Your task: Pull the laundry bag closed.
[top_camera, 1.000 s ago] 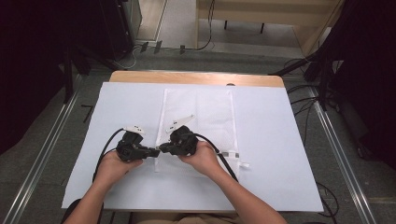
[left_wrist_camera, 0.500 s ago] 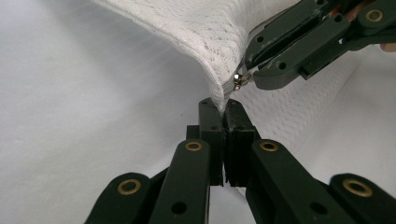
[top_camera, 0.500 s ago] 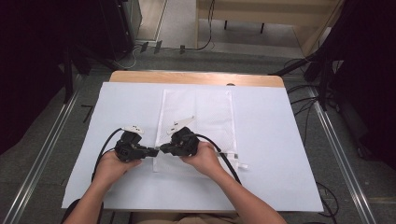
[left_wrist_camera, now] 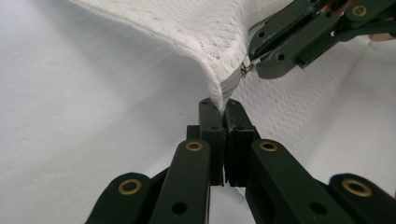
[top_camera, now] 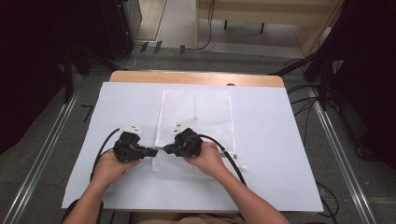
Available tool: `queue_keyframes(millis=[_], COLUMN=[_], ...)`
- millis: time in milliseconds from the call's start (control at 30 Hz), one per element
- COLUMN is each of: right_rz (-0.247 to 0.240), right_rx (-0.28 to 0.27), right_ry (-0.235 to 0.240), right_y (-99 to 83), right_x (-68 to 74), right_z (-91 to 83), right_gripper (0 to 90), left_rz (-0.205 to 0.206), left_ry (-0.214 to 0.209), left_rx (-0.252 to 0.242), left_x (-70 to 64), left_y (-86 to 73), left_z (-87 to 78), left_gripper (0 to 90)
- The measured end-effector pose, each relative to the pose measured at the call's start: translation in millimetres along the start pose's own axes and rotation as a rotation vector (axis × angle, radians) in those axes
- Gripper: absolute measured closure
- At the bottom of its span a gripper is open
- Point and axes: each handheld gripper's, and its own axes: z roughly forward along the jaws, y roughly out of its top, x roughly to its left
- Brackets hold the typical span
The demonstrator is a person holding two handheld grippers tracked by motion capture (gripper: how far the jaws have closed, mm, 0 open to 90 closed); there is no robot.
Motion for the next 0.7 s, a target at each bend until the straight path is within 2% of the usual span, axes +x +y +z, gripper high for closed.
queue_keyframes(millis=[200, 633, 700], right_rz=[0.009, -0.007, -0.016], right_rx=[0.012, -0.003, -0.009], right_ry=[-0.005, 0.0, -0.002], right_y=[-4.8, -8.2, -9.0], right_x=[-4.6, -2.8, -2.4], right_z=[-5.0, -10.6, -11.6], right_gripper=[88.4, 88.3, 88.4], left_rz=[0.0, 0.043, 0.05], left_ry=[0.004, -0.003, 0.007], left_rx=[-0.005, -0.025, -0.024], left_x=[0.9, -0.6, -1.0], left_y=[-0.3, -1.2, -1.2], left_z=[-1.2, -1.8, -2.2], left_gripper=[88.8, 88.7, 88.7])
